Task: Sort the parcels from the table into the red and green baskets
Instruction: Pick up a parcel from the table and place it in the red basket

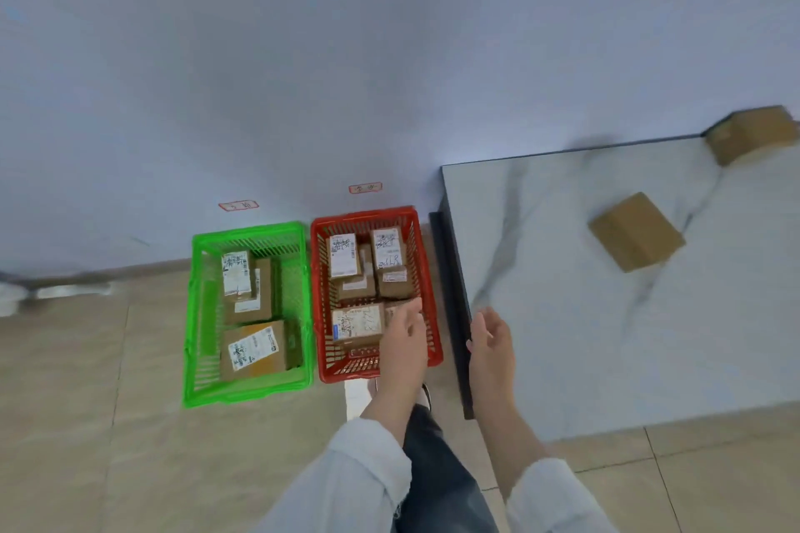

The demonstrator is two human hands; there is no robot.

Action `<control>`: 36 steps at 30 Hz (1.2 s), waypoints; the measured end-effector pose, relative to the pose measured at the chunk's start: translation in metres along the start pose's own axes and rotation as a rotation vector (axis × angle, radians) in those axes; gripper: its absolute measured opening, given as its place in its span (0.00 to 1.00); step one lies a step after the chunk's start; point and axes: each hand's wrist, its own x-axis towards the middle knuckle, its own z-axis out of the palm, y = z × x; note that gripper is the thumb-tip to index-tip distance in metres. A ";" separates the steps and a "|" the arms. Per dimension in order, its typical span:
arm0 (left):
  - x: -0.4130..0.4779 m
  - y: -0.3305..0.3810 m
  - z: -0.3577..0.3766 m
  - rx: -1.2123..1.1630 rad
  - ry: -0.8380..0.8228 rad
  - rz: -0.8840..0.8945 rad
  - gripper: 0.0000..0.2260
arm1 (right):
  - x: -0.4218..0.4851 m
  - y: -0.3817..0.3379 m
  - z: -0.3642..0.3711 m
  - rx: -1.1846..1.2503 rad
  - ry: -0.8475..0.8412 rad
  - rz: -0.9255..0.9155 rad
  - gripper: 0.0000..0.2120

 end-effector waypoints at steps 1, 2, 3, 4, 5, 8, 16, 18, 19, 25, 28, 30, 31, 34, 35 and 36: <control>-0.013 0.004 0.008 -0.011 -0.017 -0.004 0.14 | -0.006 0.000 -0.011 0.073 0.021 0.031 0.17; -0.025 0.009 0.017 -0.024 -0.039 -0.004 0.15 | -0.012 -0.003 -0.025 0.137 0.040 0.057 0.19; -0.036 0.014 0.025 -0.037 -0.063 -0.005 0.15 | -0.018 -0.006 -0.039 0.188 0.056 0.074 0.21; -0.046 0.021 0.035 -0.055 -0.081 0.000 0.15 | -0.023 -0.009 -0.056 0.219 0.074 0.077 0.22; -0.056 0.028 0.044 -0.078 -0.093 0.007 0.15 | -0.027 -0.012 -0.073 0.246 0.092 0.067 0.22; -0.080 0.054 0.080 -0.135 -0.132 0.035 0.12 | -0.033 -0.021 -0.128 0.305 0.139 0.035 0.19; -0.126 0.110 0.233 -0.124 -0.204 0.094 0.14 | 0.002 -0.029 -0.284 0.418 0.180 0.005 0.10; -0.137 0.117 0.270 -0.117 -0.205 0.089 0.14 | 0.017 -0.028 -0.325 0.416 0.190 -0.014 0.10; -0.141 0.118 0.285 -0.114 -0.203 0.079 0.14 | 0.024 -0.028 -0.343 0.412 0.191 -0.019 0.11; -0.141 0.135 0.349 -0.114 -0.172 0.040 0.14 | 0.066 -0.031 -0.405 0.329 0.116 0.003 0.18; -0.123 0.144 0.371 -0.143 -0.152 -0.002 0.15 | 0.096 -0.039 -0.418 0.285 0.076 0.025 0.20; -0.107 0.150 0.383 -0.152 -0.135 -0.030 0.15 | 0.119 -0.047 -0.424 0.242 0.055 0.032 0.20; -0.099 0.154 0.389 -0.151 -0.123 -0.045 0.16 | 0.131 -0.052 -0.427 0.217 0.042 0.036 0.20; -0.063 0.163 0.407 -0.169 -0.085 -0.077 0.18 | 0.177 -0.067 -0.432 0.145 -0.008 0.024 0.20; -0.047 0.166 0.413 -0.178 -0.070 -0.093 0.19 | 0.195 -0.069 -0.431 0.119 -0.022 0.022 0.21; -0.029 0.168 0.419 -0.189 -0.053 -0.105 0.20 | 0.216 -0.070 -0.429 0.089 -0.039 0.022 0.22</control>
